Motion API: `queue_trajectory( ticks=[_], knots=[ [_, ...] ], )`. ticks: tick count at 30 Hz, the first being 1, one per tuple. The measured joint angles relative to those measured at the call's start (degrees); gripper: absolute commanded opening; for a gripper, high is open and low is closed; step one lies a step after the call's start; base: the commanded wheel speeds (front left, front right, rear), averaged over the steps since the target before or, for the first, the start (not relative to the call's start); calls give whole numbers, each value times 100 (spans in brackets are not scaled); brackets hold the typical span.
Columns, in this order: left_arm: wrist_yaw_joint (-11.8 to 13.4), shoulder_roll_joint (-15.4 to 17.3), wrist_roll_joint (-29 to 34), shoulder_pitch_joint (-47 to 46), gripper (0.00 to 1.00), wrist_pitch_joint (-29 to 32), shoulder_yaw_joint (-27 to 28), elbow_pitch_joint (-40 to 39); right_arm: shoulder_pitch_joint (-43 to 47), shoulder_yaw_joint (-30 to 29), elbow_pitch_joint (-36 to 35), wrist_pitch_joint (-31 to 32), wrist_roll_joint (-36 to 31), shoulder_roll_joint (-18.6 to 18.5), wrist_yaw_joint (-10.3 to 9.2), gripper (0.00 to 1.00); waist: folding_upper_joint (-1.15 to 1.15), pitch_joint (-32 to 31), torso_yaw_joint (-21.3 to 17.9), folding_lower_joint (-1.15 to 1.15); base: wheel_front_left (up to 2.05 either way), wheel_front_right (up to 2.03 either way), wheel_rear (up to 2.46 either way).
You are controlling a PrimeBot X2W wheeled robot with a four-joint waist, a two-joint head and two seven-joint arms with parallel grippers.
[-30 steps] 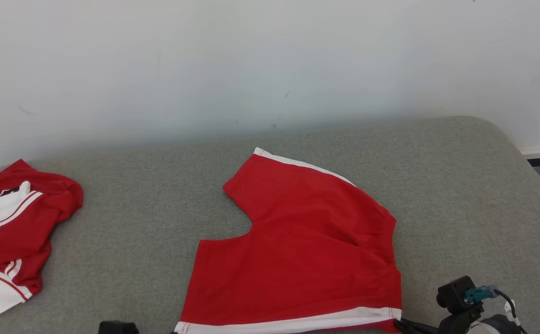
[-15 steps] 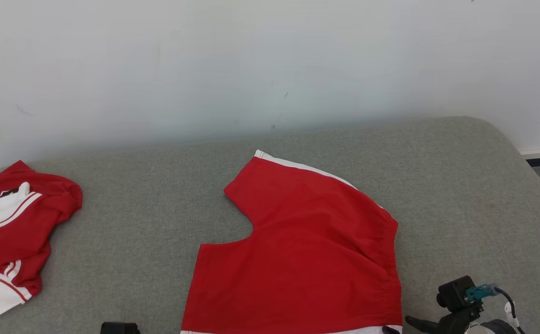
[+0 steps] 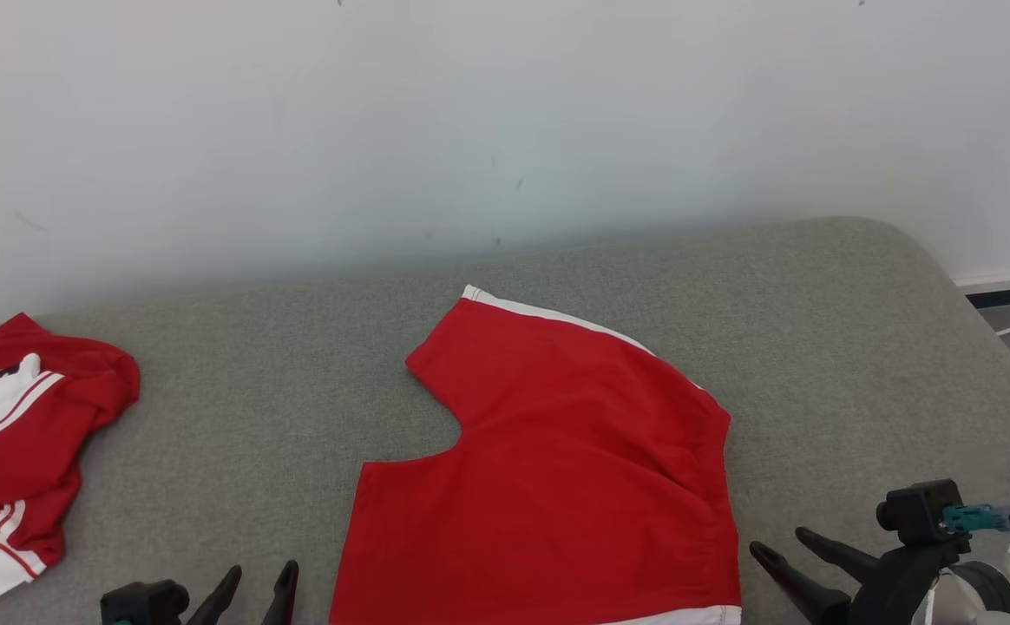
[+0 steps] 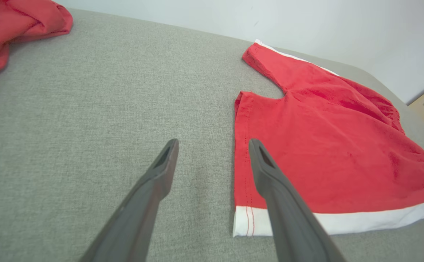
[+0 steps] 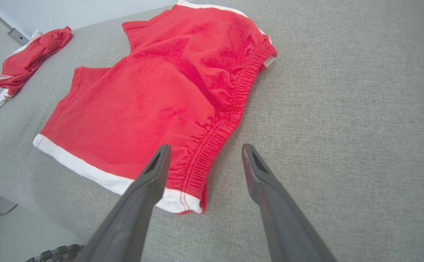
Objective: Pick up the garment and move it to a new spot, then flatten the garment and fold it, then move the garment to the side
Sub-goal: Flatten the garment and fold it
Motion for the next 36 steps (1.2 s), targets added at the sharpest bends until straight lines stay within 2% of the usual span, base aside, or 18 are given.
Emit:
queue_trajectory(
  ticks=[1,6,10,11,15,17,20,24,28,36],
  knots=[
    [105,-4,1,1,100,-121,92,-74,-9,-67,-4,-59,-1,-4,-66,100,0,8,-17,0,0,0,0],
    [271,-4,232,100,100,-432,294,-353,-7,-264,-26,-499,-145,12,-367,100,0,61,-100,0,0,0,0],
    [335,-34,274,374,100,-527,614,-515,13,-491,-65,-980,-259,82,-613,100,1,92,-173,0,0,0,0],
    [334,-52,316,471,100,-541,777,-612,16,-648,-79,-1233,-261,151,-762,100,1,106,-209,0,0,0,0],
    [335,-113,405,655,100,-548,1049,-765,22,-818,-101,-1703,-401,234,-1002,100,1,127,-298,0,0,0,0],
    [334,-230,615,866,100,-552,1446,-757,19,-892,-151,-1806,-593,241,-1085,100,1,133,-384,0,0,0,0],
    [334,-456,905,1098,100,-557,1861,-761,73,-1010,-205,-1846,-766,226,-1143,100,1,136,-513,0,0,0,0],
    [334,-650,1233,1181,100,-557,2103,-923,399,-1169,-221,-1853,-833,138,-1192,100,1,132,-577,0,0,0,0],
    [334,-655,1696,1263,100,-557,2287,-1035,502,-1339,-291,-1859,-907,136,-1235,100,1,127,-595,0,0,0,0],
    [334,-775,2087,1405,100,-557,2421,-1314,837,-1629,-433,-1861,-1090,192,-1283,100,0,57,-505,0,0,0,0]
  ],
)
